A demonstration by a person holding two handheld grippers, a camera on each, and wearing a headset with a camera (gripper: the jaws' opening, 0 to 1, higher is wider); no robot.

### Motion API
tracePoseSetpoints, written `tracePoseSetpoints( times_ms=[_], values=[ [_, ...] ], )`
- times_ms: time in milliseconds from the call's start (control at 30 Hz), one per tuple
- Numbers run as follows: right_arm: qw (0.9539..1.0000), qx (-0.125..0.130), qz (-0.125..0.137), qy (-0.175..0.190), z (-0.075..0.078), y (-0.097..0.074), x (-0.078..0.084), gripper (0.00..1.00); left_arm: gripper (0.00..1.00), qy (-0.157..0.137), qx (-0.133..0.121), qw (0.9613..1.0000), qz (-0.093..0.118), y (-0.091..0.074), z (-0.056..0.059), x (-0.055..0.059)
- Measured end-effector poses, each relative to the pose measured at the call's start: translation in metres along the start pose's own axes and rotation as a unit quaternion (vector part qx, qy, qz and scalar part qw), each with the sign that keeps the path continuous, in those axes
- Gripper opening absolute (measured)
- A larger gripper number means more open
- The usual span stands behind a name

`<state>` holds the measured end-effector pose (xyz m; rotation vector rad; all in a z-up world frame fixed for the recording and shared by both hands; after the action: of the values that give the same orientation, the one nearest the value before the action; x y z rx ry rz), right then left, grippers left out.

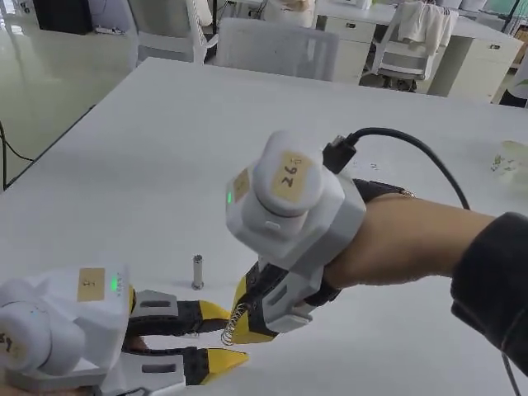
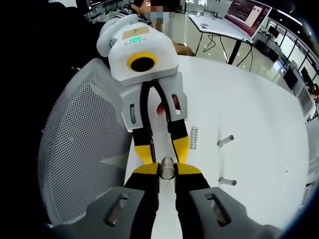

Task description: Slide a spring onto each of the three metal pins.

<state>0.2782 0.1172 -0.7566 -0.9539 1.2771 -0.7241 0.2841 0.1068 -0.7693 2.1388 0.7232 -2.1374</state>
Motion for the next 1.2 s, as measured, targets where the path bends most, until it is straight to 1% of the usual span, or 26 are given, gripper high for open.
tracePoseSetpoints(
  times_ms=[233,600,867,1000,1200],
  values=[
    [1.0000,0.006,-0.003,0.006,0.004,-0.002,0.004,0.08,0.25,-0.018,-0.008,0.9998,0.003,-0.002,-0.003,0.002],
    [0.9997,0.015,-0.008,0.018,0.011,-0.006,0.014,0.08,0.47,-0.047,-0.037,0.9982,-0.003,-0.009,-0.013,0.012],
    [0.9993,0.026,-0.011,0.026,0.020,-0.013,0.019,0.08,0.55,-0.062,-0.057,0.9965,-0.004,-0.018,-0.019,0.017],
    [0.9988,0.033,-0.010,0.034,0.027,-0.018,0.023,0.08,0.61,-0.068,-0.070,0.9952,-0.007,-0.022,-0.022,0.021],
    [0.9982,0.043,-0.012,0.039,0.034,-0.025,0.028,0.08,0.65,-0.072,-0.085,0.9937,-0.006,-0.027,-0.027,0.022]
  ],
)
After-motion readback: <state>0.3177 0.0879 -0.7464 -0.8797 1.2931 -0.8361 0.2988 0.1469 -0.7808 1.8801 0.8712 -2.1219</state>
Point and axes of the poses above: the centre of the closed fingertips' face, and the gripper's own axes: y roughly forward along the fingers, z roughly to its right, x roughly out of its underside, the point moved 1 cm from there along -y, roughly backward along the fingers, and after that the axes turned 2 degrees about x, right-handed, at the moved point
